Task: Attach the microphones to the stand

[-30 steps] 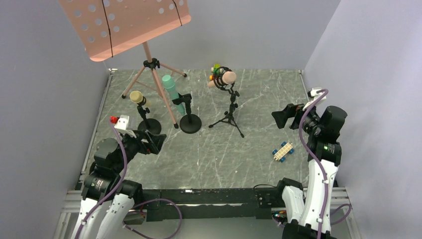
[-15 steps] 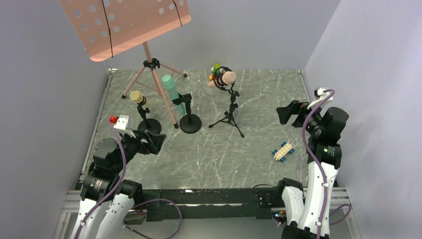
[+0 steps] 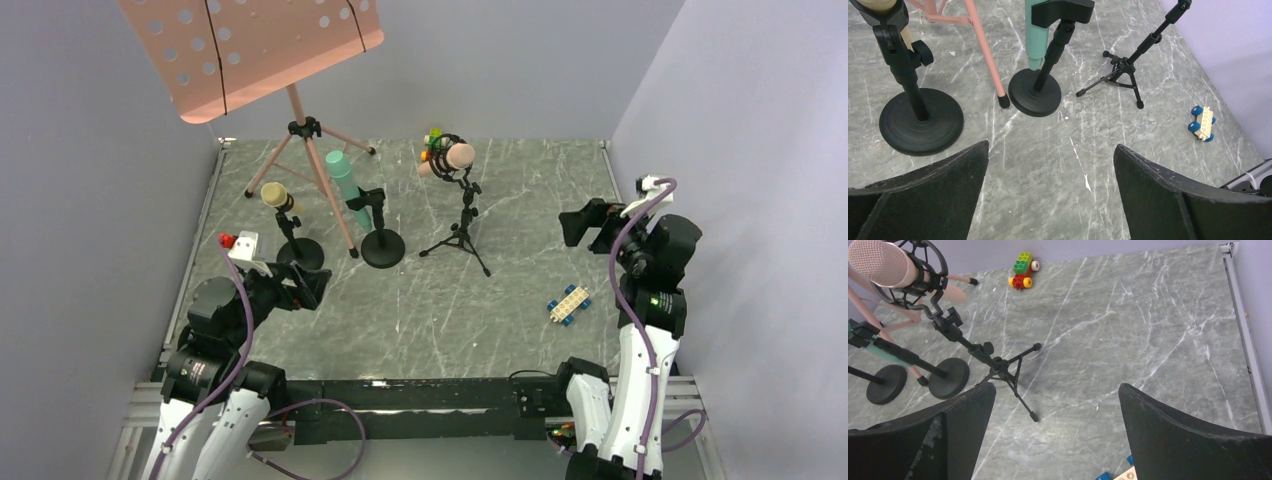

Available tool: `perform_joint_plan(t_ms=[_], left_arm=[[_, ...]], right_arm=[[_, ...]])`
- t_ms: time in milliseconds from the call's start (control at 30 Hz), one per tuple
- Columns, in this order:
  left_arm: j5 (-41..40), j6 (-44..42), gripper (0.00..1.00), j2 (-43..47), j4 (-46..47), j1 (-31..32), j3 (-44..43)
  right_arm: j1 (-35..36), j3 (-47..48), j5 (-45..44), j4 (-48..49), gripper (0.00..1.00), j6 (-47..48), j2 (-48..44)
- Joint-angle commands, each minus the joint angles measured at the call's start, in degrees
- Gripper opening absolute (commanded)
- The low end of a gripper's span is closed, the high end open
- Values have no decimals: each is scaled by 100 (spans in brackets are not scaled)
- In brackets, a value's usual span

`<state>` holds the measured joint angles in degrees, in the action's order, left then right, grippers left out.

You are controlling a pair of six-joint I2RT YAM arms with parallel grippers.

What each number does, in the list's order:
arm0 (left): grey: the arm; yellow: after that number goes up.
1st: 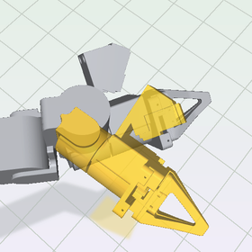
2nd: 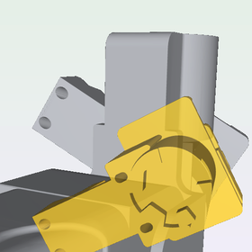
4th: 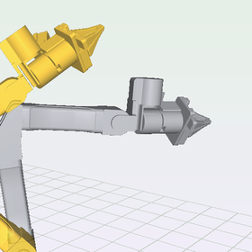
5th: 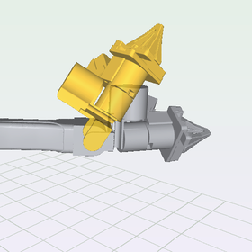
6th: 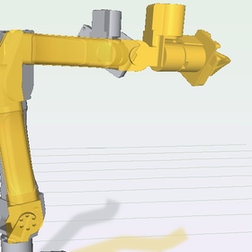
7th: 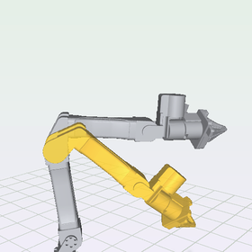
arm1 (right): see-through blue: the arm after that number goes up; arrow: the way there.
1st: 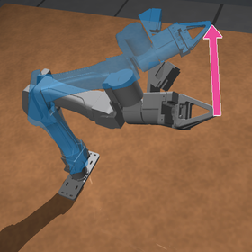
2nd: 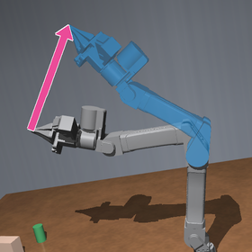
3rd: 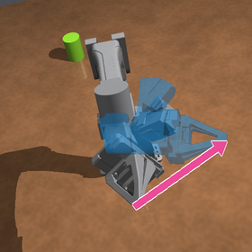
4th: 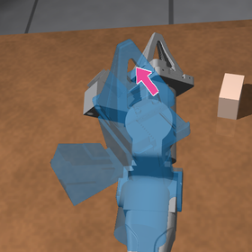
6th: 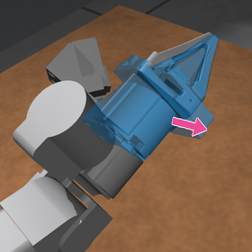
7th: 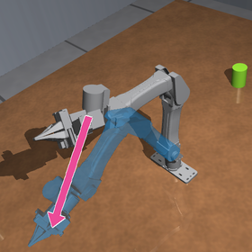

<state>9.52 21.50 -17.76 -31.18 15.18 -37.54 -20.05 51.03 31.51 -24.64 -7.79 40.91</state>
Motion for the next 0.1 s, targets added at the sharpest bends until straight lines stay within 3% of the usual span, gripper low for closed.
perform_joint_plan(t_ms=[0,67], left_arm=[[-117,-129,99,6,88,-33,-60],[-161,-196,99,2,73,-33,-41]], right_arm=[[-24,148,-251,257,100,-197,41],[-17,210,-298,260,100,-152,114]])
